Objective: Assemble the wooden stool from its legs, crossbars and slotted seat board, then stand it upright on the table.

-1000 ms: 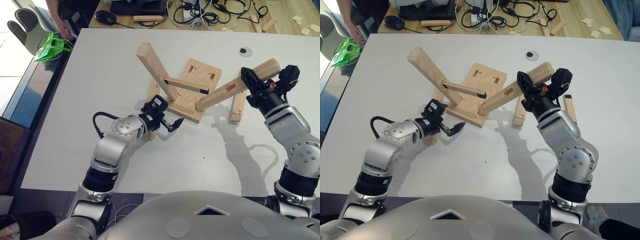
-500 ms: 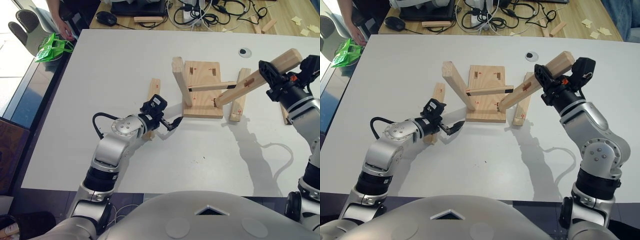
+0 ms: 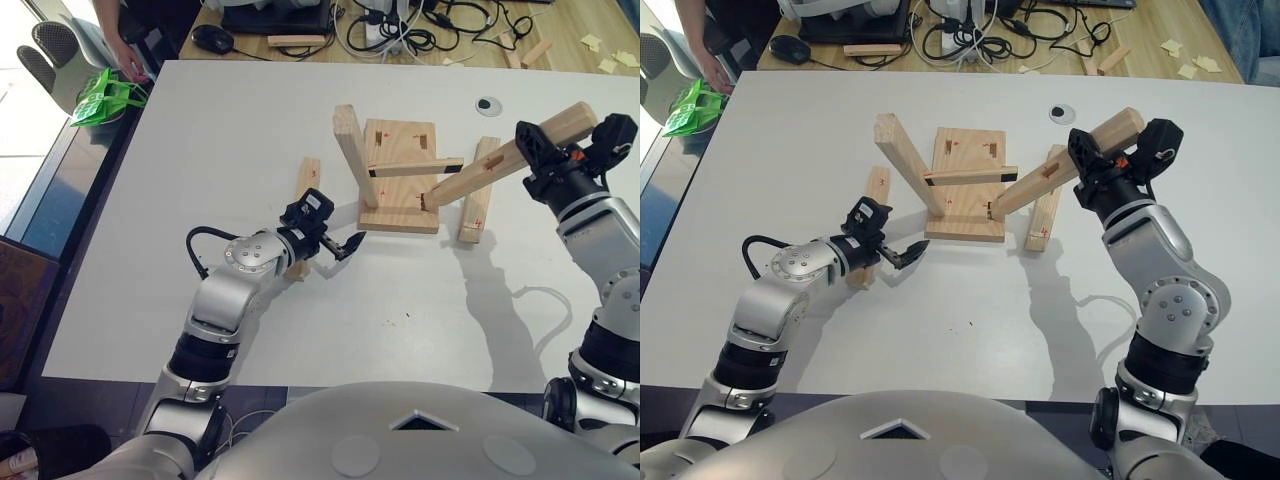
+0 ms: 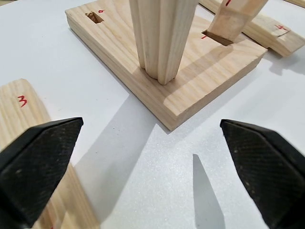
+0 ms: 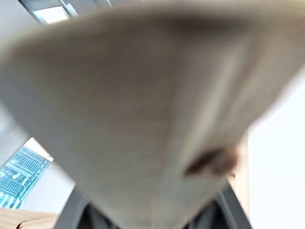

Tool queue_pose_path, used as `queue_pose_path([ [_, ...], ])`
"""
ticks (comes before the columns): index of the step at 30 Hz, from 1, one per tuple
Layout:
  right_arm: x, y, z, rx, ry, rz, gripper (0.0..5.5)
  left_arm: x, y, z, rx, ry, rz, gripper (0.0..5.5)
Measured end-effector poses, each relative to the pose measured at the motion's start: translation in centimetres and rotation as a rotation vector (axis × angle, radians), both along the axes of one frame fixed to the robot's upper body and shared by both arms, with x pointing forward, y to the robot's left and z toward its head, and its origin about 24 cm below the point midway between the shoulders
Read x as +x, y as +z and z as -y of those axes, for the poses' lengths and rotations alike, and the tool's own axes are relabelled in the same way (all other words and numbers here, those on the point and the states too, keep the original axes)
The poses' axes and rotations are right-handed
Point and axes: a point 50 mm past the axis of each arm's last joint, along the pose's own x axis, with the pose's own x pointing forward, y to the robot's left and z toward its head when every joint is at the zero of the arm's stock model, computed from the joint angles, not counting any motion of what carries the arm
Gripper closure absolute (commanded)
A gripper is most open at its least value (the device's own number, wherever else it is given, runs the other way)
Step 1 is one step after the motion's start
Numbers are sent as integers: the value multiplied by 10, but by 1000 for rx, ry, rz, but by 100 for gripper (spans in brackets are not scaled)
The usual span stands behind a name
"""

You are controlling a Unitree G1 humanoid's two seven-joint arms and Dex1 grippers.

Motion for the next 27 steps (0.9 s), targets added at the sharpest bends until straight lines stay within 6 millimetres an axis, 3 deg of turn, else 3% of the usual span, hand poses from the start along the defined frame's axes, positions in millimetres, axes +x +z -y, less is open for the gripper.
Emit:
queue_pose_path([
  [9,-1,2,-2,-1,-14,-9,450,0,0,1,-8,1,5,10],
  [18,3,11,-14,-199,68,13,450,0,-1,1,-8,0,5,10],
  [27,13,10,-7,-244,151,20,450,1,-2,3,-6,4,7,10],
])
